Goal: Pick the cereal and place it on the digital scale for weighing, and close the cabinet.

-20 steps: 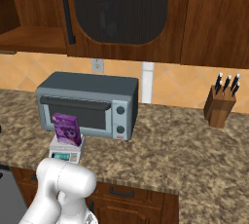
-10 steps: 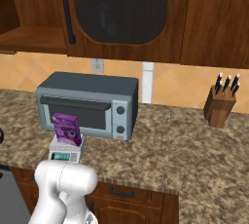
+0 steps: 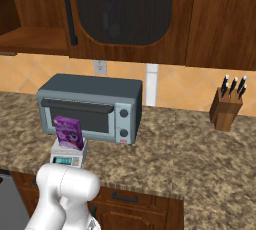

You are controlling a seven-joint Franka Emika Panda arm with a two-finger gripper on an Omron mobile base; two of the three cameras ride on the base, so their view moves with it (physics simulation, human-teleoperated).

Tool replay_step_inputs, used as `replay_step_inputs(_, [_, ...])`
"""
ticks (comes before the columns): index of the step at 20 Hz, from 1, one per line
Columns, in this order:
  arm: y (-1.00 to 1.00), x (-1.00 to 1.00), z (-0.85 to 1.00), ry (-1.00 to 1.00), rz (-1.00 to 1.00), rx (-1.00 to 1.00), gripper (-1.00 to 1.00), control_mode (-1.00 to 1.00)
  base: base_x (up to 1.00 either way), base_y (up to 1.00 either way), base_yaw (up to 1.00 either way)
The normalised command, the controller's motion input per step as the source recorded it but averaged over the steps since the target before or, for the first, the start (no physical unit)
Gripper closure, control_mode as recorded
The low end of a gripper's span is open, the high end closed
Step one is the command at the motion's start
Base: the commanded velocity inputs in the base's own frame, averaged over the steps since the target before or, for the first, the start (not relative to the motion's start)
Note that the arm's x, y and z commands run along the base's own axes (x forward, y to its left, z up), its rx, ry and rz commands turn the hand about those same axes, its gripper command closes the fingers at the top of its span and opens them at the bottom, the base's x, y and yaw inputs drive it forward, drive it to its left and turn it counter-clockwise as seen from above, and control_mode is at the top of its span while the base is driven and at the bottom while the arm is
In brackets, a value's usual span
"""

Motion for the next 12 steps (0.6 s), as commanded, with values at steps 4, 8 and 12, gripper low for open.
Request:
replay_step_inputs(4, [0.75,0.00,-0.36,-0.21,0.00,-0.11,-1.00,-1.00,0.00,0.00,0.00])
replay_step_inputs(8, [0.65,0.00,-0.23,-0.22,0.00,-0.11,-1.00,-1.00,0.00,0.00,0.00])
replay_step_inputs(12, [0.97,0.02,0.03,-0.13,-0.02,-0.02,-1.00,-1.00,0.00,0.00,0.00])
